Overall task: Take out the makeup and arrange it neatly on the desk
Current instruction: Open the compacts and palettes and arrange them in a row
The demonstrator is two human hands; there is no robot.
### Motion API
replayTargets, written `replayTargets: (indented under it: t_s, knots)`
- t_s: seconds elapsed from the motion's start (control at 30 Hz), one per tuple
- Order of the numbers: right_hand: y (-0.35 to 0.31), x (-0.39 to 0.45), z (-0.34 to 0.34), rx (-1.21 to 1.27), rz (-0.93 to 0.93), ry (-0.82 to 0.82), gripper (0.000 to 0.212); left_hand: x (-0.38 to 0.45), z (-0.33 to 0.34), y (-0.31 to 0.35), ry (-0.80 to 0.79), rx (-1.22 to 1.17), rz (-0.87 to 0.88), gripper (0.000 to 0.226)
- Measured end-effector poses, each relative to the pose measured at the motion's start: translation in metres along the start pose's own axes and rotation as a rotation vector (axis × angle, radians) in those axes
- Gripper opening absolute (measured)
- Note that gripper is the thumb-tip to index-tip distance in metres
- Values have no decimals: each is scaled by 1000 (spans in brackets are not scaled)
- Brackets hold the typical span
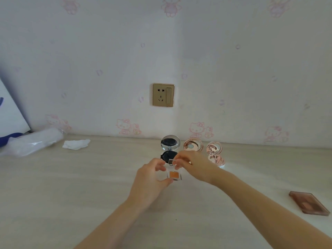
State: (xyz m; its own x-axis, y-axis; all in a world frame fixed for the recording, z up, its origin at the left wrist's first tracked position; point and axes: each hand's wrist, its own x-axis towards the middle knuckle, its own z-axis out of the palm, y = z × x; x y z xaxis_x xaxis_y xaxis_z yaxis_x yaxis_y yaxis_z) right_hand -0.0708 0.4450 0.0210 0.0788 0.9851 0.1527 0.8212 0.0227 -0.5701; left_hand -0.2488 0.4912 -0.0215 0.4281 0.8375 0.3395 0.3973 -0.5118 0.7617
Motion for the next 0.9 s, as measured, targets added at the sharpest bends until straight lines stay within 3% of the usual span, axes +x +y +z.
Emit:
replayTargets:
  t_s: [0.4,0.9]
  knots:
    - [-5,15,18,-34,-18,-89,20,-10,-1,-13,-14,36,-101,34]
    - [2,22,23,-23,1,-85,21,-7,6,-18,-25,118,-54,32]
